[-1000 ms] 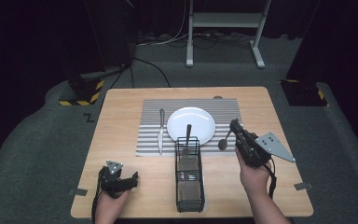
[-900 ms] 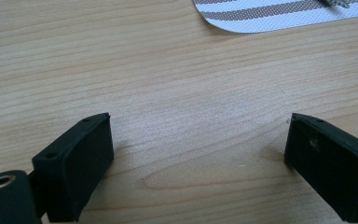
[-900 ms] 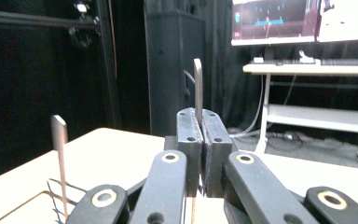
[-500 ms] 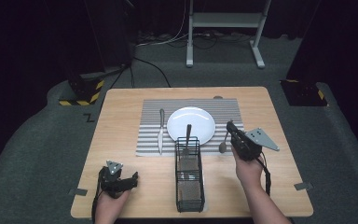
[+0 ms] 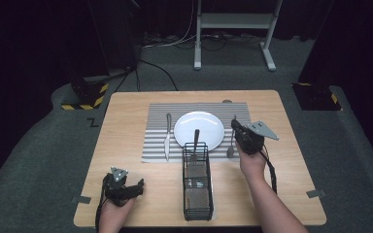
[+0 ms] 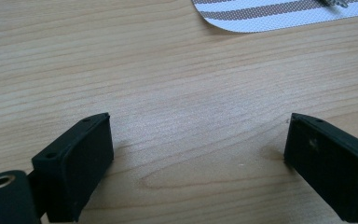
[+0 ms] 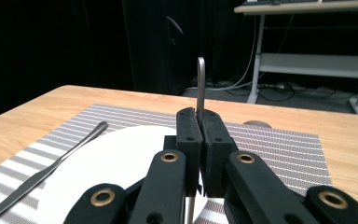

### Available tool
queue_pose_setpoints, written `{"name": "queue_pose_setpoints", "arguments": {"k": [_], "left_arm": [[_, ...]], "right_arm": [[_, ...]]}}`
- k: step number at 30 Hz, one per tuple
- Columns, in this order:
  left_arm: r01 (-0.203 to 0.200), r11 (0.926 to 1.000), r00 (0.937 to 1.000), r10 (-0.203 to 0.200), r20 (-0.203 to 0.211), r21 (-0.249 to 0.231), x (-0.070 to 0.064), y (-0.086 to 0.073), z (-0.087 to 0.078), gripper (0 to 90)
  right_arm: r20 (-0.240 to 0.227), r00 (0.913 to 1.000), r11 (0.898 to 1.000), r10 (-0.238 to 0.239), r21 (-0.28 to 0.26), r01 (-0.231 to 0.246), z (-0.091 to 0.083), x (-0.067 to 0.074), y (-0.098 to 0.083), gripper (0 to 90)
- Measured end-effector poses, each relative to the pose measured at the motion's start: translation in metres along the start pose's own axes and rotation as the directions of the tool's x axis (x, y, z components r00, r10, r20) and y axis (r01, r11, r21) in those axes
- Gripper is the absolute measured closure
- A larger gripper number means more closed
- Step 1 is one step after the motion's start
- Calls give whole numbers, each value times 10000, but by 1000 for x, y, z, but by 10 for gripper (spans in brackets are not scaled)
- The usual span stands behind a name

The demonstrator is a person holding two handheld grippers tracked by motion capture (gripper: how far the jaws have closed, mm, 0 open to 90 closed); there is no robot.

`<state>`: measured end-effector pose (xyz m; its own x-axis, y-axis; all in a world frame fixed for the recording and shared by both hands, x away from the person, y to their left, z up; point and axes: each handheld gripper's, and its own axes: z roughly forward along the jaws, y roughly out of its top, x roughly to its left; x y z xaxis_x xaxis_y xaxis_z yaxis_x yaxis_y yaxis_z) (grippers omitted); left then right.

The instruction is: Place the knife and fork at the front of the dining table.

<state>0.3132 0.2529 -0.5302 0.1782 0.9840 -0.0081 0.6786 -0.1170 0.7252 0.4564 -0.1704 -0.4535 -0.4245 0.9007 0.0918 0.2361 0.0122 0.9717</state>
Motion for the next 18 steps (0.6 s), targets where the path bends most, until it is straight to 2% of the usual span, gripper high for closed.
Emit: {"name": "queue_pose_setpoints", "arguments": {"k": [6,11,18], "left_arm": [[-85,10000,10000,85,18,8,0,-1,-1,83],[-83,10000,10000,83,22,12,0,-1,-1,83],[-49,10000,10000,49,46,-8,-1,-1,-1,85]], "right_arm": [[37,9995,9986,320,422,-322,25,-12,0,864],[158,9993,9962,353,788,-364,43,-20,-2,854],[327,9978,9915,568,1152,-602,62,-25,-7,848]]}}
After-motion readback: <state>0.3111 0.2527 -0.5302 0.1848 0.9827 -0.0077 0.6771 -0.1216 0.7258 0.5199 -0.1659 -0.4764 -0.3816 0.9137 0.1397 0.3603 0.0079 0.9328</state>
